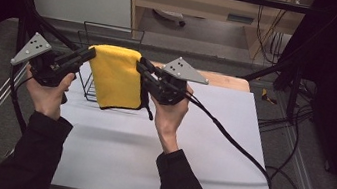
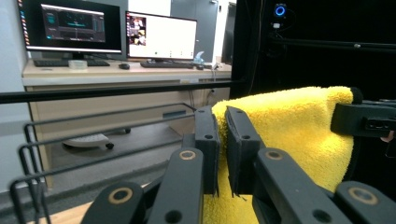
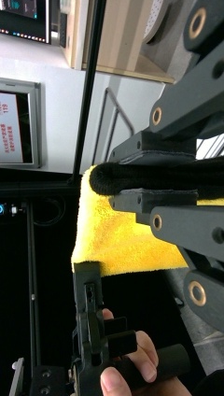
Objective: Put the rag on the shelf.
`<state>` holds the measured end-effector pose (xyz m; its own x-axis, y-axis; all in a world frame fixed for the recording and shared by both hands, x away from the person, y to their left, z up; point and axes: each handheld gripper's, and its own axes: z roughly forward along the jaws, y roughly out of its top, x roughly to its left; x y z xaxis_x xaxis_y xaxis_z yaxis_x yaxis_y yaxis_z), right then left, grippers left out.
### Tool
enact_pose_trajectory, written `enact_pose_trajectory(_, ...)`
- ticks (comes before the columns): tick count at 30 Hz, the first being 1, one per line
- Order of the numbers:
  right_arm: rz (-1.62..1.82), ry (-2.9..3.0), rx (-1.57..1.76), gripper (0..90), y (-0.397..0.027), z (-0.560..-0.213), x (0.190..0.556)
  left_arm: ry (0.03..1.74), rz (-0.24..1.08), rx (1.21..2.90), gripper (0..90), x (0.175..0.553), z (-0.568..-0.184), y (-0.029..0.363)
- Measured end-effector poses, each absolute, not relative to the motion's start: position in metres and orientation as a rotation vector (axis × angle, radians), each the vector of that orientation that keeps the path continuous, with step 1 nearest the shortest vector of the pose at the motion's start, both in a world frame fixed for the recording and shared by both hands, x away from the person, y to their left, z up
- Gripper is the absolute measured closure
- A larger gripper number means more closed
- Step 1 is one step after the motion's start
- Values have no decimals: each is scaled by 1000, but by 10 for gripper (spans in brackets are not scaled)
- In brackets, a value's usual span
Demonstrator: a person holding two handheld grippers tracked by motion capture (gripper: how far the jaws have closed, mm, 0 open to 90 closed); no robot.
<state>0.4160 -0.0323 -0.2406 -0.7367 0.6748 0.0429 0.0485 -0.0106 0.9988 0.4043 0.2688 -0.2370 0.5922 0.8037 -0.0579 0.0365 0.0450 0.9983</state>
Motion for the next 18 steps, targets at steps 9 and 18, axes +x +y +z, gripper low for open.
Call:
enact_pose_trajectory(9,1811,1790,722,788,-21,-226,424,764,705,1383,843,410,-224,278)
enact_pose_trajectory(18,1832,1768,702,788,-9,-205,432,758,730,1351,842,413,-203,289)
